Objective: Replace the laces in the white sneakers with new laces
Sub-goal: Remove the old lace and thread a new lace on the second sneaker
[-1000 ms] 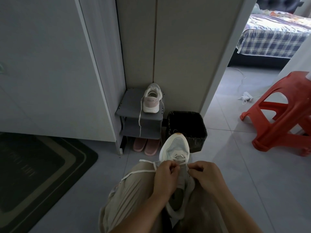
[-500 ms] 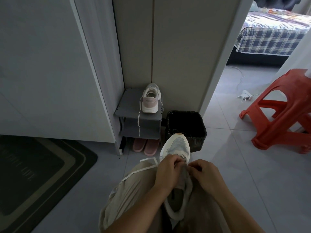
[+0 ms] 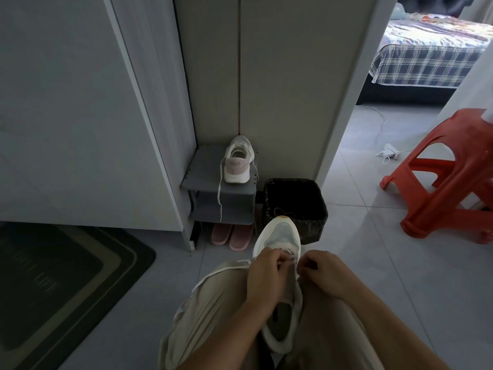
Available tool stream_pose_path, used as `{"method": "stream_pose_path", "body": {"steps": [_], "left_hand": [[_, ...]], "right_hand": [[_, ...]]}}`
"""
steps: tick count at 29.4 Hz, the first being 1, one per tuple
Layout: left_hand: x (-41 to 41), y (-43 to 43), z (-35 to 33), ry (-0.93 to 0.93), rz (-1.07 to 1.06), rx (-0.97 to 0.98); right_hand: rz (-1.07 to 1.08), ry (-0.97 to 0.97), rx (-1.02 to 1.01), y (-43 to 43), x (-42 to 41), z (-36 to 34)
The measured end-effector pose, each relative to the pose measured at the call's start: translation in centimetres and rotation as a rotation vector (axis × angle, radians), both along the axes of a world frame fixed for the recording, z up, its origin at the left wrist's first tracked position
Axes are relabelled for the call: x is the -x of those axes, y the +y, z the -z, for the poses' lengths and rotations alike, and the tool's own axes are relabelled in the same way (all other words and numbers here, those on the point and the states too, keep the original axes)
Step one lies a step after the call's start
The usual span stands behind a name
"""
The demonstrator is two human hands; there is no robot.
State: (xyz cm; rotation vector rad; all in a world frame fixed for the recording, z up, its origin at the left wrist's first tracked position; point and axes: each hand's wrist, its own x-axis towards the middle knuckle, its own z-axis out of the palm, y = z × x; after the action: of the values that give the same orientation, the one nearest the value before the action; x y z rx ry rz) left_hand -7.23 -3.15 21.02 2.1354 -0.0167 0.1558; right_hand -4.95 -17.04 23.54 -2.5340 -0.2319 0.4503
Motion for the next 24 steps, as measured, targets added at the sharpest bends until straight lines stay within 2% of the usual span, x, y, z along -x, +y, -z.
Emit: {"method": "stream_pose_path", "body": {"steps": [2,4,5,7,9,11,13,15,16,17,19,21,24], "left_hand": [[-0.5,1.4,-1.0,-0.1,-0.028,0.047],[-1.3,4.0,-1.1,-0.213,-0.163,0.009],[-1.6,5.4,-0.9,-0.209,-0.225,-0.004],[-1.7,7.9,0.1,-0.071,-0.24,-0.003],[-1.5,9.2,1.3,0.109,-0.121,-0.035],[-1.1,9.1,1.9,0.241,0.041,-0.042],[-0.8,8.4,1.8,0.31,0.167,-0.059],[-0.9,7.5,1.6,0.304,0.188,-0.162],[-1.0,7.3,1.5,0.261,0.147,-0.215],[-1.0,7.3,1.4,0.213,0.093,-0.26],[-1.1,7.5,1.3,0.152,0.057,-0.302],[-0.9,7.6,1.3,0.122,0.113,-0.318],[-0.5,7.7,1.4,0.044,0.141,-0.327]], "right_hand": [[0.022,-0.033,0.042,-1.9,-0.2,-0.3],[0.092,-0.018,0.078,-5.4,-0.1,-0.6],[0.153,-0.005,0.092,-7.8,0.1,-0.5],[0.329,0.026,0.139,-13.3,0.6,-0.3],[0.5,0.106,0.261,-18.0,1.0,0.9],[0.584,0.189,0.381,-20.0,1.0,2.3],[0.53,0.21,0.509,-18.5,1.2,2.8],[0.42,0.107,0.627,-14.9,1.0,2.5],[0.362,-0.038,0.597,-12.3,0.7,1.9],[0.302,-0.194,0.478,-9.6,0.5,1.3],[0.108,-0.322,0.214,-3.7,0.6,-0.3],[-0.045,-0.201,0.165,0.5,0.6,-1.2],[-0.06,-0.113,0.141,1.5,0.0,-1.9]]}}
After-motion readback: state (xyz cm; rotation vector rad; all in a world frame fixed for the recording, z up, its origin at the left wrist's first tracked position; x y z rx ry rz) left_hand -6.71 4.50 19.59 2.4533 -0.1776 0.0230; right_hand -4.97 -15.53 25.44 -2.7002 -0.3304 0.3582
